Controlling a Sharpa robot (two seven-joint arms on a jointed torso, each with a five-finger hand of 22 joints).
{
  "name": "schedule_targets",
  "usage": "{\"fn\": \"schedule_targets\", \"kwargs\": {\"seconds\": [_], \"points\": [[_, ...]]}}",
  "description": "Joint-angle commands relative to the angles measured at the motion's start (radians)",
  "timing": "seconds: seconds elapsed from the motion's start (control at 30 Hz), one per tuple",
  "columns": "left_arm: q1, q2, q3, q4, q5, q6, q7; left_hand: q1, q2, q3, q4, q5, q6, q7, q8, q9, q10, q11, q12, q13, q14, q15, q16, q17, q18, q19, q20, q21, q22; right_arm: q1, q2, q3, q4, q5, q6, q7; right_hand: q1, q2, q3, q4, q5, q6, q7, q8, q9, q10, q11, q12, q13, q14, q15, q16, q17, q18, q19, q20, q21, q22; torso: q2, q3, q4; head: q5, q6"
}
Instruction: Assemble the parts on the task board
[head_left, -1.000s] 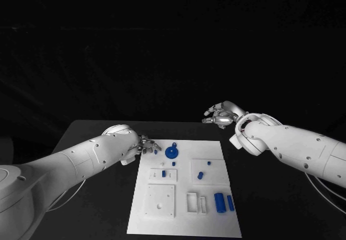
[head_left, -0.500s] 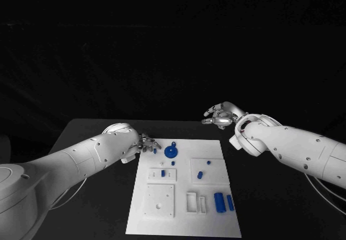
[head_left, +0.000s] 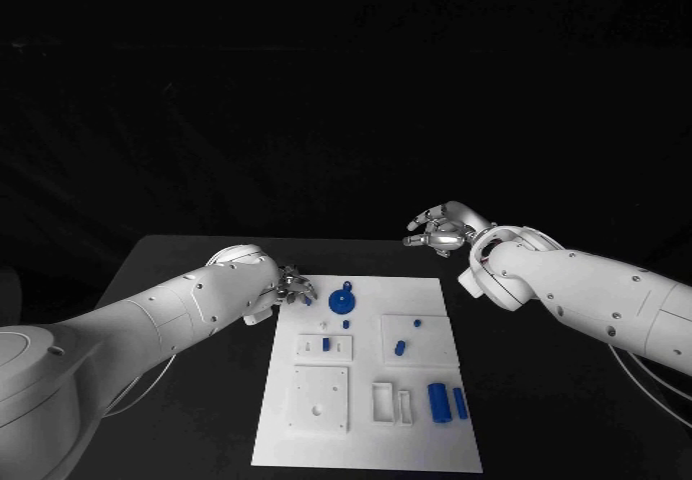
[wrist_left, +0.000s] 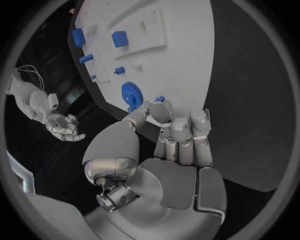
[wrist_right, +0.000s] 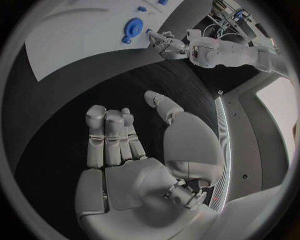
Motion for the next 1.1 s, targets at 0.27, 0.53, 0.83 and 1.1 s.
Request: {"fn": "schedule_targets", "kwargs": {"seconds": [0.27, 0.53, 0.83, 1.1], "points": [[-0.01, 0.001, -0.004, -0.006, 0.001, 0.047, -0.007, 0.02, -0.002, 0.024, 0.003, -0.002, 0.032, -0.005, 0.015, 0.002, 0.005, -0.014, 0.006, -0.004, 0.004, -0.01, 0.007, -0.001, 0.017, 0.0, -0.074, 0.006, -0.002, 0.0, 0.003, 0.001, -0.002, -0.001, 0.003, 0.005, -0.011, 0.002, -0.005, 0.001, -0.006, -0.001, 0.01, 0.0, -0.001, -0.008, -0.002, 0.006, -0.001, -0.008, 0.001, 0.005, -0.001, 0.099, 0.005, 0.0, -0.006, 0.016, 0.001, 0.0006, 0.0006, 0.001, -0.002], [-0.01, 0.001, -0.004, -0.007, 0.021, 0.023, 0.002, 0.033, 0.022, 0.037, -0.002, -0.002, 0.067, -0.015, 0.032, 0.005, 0.008, -0.023, 0.006, -0.007, 0.006, -0.018, 0.01, 0.001, 0.016, 0.002, -0.076, 0.007, -0.003, 0.0, 0.006, 0.001, -0.004, -0.001, 0.003, 0.006, -0.012, 0.002, -0.005, 0.002, -0.006, -0.001, 0.01, 0.0, -0.001, -0.008, -0.002, 0.006, -0.002, -0.008, 0.001, 0.005, -0.001, 0.099, 0.005, 0.0, -0.006, 0.016, 0.0, 0.0003, 0.0002, 0.003, -0.005], [-0.01, -0.035, 0.001, 0.038, 0.066, -0.04, 0.014, 0.056, 0.052, 0.048, -0.034, 0.001, 0.141, -0.041, 0.083, 0.028, 0.008, -0.048, 0.004, -0.013, 0.01, -0.042, 0.014, 0.001, 0.015, 0.007, -0.079, 0.011, -0.003, 0.0, 0.002, 0.001, -0.003, -0.001, 0.003, 0.006, -0.015, 0.003, -0.005, 0.004, -0.006, -0.001, 0.01, 0.0, -0.001, -0.008, -0.002, 0.007, -0.003, -0.008, 0.001, 0.005, -0.002, 0.099, 0.005, 0.0, -0.007, 0.016, -0.002, 0.0011, 0.0019, 0.004, -0.005], [-0.004, -0.111, 0.003, 0.15, 0.099, -0.104, 0.017, 0.068, 0.05, 0.064, -0.047, 0.014, 0.157, -0.049, 0.104, 0.037, 0.009, -0.057, 0.004, -0.016, 0.015, -0.05, 0.013, -0.002, 0.014, 0.011, -0.081, 0.011, -0.005, 0.0, -0.008, 0.001, 0.0, 0.001, 0.003, 0.005, -0.016, 0.003, -0.006, 0.006, -0.005, -0.001, 0.01, 0.0, -0.002, -0.009, -0.002, 0.007, -0.003, -0.009, 0.001, 0.005, -0.002, 0.099, 0.005, 0.0, -0.007, 0.016, -0.003, 0.0007, 0.0057, 0.003, -0.003]]}}
